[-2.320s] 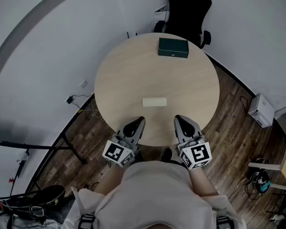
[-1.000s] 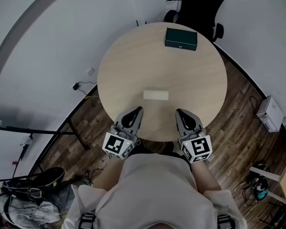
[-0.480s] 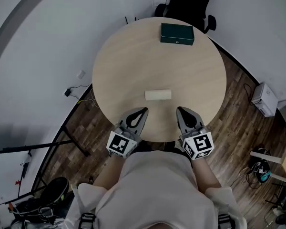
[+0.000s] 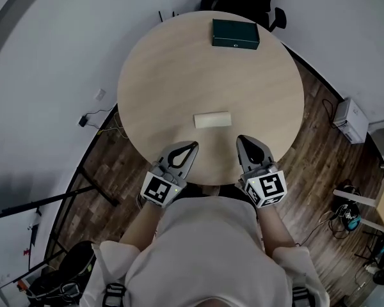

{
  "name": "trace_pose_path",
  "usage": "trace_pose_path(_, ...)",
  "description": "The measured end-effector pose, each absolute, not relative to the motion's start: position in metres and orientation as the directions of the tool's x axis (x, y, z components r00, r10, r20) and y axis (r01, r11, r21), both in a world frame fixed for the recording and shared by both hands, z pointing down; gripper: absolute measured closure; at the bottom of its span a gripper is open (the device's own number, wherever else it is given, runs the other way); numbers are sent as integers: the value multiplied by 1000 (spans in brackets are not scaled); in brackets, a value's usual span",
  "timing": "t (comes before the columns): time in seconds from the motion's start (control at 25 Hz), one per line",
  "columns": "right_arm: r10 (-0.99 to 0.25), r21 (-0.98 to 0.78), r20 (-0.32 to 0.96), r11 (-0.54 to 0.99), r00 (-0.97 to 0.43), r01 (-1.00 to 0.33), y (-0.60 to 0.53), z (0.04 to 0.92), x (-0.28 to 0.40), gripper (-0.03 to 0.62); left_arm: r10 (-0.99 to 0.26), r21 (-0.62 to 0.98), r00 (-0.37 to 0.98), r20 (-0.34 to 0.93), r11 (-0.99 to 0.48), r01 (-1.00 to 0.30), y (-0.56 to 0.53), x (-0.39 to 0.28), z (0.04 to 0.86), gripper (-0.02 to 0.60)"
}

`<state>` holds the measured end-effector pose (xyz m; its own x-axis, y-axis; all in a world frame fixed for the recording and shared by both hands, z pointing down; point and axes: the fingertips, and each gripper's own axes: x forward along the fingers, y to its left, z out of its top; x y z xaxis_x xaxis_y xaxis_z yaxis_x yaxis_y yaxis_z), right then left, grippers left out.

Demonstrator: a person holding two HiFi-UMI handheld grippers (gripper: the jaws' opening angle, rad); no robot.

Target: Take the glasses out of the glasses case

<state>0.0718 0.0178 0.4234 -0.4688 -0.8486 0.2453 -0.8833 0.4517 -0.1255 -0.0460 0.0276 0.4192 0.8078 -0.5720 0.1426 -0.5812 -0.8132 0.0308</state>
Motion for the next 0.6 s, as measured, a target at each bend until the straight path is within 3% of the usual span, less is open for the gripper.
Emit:
trace_pose_path(0.32,-817,-172,248,491,-520,-854,9,438,91,582,-652,-173,681,335,-753,-635,6,-38,451,572)
trace_pose_path(0.6,-789,-208,254,521,-560,-828,8,449,104,582,-622,-549,564,543,-771,-323,3,-9,481,572)
